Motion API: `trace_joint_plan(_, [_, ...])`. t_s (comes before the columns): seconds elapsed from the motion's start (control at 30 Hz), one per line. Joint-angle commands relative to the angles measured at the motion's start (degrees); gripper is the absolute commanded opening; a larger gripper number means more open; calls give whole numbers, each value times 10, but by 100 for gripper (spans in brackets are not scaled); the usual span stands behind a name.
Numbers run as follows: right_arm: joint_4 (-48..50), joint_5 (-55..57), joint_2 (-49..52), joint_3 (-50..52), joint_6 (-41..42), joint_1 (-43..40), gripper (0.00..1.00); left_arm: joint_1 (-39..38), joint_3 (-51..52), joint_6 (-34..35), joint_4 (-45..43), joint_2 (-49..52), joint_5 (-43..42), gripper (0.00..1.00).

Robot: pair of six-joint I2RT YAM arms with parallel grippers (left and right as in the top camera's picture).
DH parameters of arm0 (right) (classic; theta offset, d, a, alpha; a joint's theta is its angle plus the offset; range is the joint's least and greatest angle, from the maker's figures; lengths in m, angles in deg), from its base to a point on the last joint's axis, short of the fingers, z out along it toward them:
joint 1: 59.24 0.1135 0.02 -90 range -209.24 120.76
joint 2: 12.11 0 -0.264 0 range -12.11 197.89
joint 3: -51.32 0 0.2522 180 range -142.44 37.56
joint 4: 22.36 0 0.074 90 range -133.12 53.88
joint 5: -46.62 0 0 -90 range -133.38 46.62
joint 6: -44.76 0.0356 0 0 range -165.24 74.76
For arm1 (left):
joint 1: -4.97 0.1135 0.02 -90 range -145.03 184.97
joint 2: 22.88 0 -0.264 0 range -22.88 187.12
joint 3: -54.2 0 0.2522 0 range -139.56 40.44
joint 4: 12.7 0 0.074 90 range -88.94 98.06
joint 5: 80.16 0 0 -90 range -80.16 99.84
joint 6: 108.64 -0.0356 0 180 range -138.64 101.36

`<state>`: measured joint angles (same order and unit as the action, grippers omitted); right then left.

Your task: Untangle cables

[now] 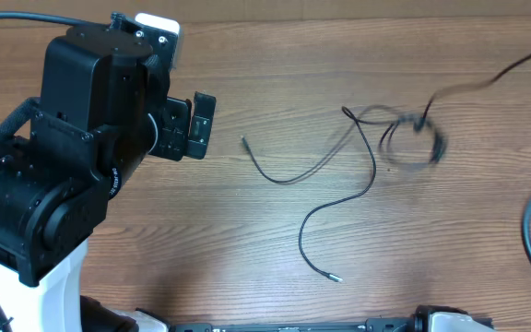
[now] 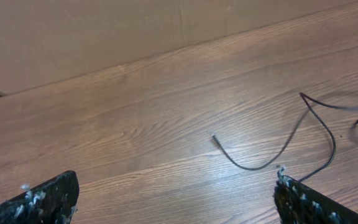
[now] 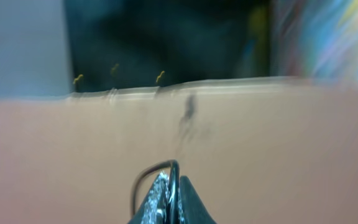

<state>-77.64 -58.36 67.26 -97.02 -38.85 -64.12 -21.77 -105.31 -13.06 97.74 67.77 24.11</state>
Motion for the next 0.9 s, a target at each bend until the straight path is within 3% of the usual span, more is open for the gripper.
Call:
trace_joint_plan(0.0, [-3, -170, 47, 14, 90, 23, 4, 2, -1, -9, 0, -3, 10, 100])
trace_joint_plan(0.2, [23, -169, 26, 6, 111, 84, 4, 2, -1, -9, 1, -3, 12, 100])
trace_joint_plan(0.47, [12, -48, 50, 7, -14, 84, 4, 2, -1, -3, 0, -3, -14, 100])
trace_joint_plan(0.67, [-99, -38, 61, 7, -257, 83, 4, 2, -1, -9, 1, -3, -17, 100])
trace_joint_plan(0.77, [-137, 27, 71, 12, -374, 81, 4, 2, -1, -9, 1, -3, -17, 100])
trace_joint_plan(0.87, [-103, 104, 101, 31, -417, 63, 4, 2, -1, -9, 1, -3, -17, 100])
